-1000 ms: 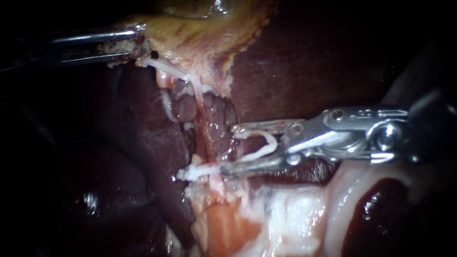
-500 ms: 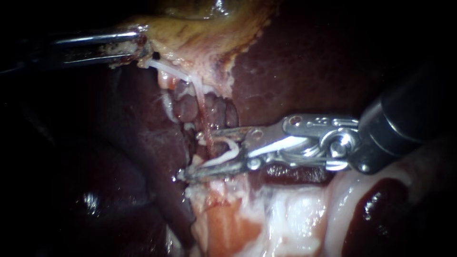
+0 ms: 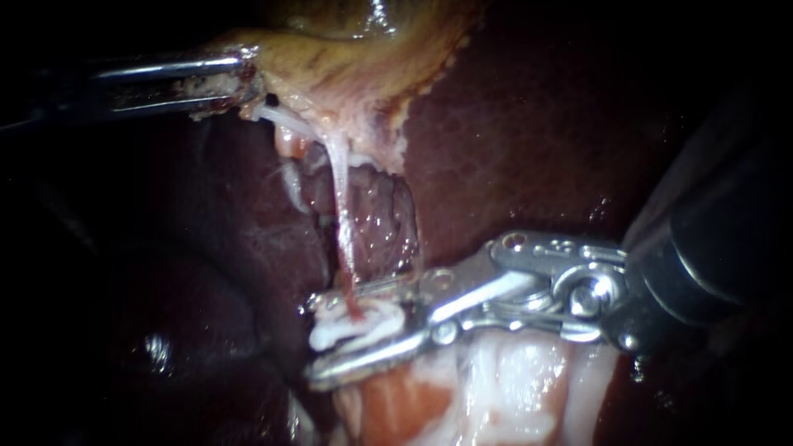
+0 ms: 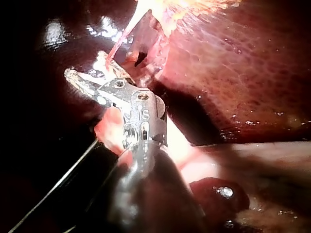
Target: Clipping second clip right tube
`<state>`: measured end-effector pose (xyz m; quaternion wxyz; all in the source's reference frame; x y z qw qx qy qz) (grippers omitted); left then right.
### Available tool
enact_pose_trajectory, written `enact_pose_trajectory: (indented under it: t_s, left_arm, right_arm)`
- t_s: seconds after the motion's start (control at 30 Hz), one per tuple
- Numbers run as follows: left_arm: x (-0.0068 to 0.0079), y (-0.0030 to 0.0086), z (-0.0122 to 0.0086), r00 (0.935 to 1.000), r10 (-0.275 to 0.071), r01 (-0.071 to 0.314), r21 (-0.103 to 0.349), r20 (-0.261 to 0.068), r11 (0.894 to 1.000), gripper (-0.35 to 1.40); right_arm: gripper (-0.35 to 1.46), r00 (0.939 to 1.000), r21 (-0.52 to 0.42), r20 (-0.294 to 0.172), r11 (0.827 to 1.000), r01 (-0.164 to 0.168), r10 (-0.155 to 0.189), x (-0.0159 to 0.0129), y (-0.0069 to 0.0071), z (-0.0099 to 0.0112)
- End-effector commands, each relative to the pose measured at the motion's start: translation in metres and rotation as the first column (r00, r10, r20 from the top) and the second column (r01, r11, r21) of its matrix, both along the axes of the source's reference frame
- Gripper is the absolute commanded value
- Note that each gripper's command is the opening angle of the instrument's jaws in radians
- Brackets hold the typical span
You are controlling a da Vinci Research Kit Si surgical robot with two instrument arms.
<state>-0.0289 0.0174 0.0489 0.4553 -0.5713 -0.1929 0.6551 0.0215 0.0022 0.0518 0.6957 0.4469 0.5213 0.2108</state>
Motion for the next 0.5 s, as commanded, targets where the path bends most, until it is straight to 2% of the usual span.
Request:
enact_pose_trajectory:
  t_s: [0.03, 0.27, 0.43, 0.5]
  left_arm:
    - [0.0, 0.0, -0.0001, 1.0, 0.0, 0.0, 0.0, 0.001, 1.0, -0.35]
    - [0.0, 0.0, -0.0001, 1.0, 0.0, 0.0, 0.0, 0.001, 1.0, -0.35]
    - [0.0, 0.0, -0.0001, 1.0, 0.0, 0.0, 0.0, 0.001, 1.0, -0.35]
    - [0.0, 0.0, -0.0001, 1.0, 0.0, 0.0, 0.0, 0.001, 1.0, -0.35]
  right_arm:
    - [0.47, 1.0, -0.005, 0.002, 1.0, -0.005, 0.005, 0.0, 0.0001, 0.0]
    - [0.38, 0.9999, 0.011, 0.011, 1.0, -0.009, 0.009, -0.0002, 0.0003, 0.0001]
    - [0.06, 0.9998, 0.032, 0.019, 0.999, -0.009, 0.009, -0.0006, 0.0002, 0.0001]
    - [0.0, 0.9998, 0.033, 0.017, 0.999, -0.01, 0.01, -0.0007, 0.0002, 0.0001]
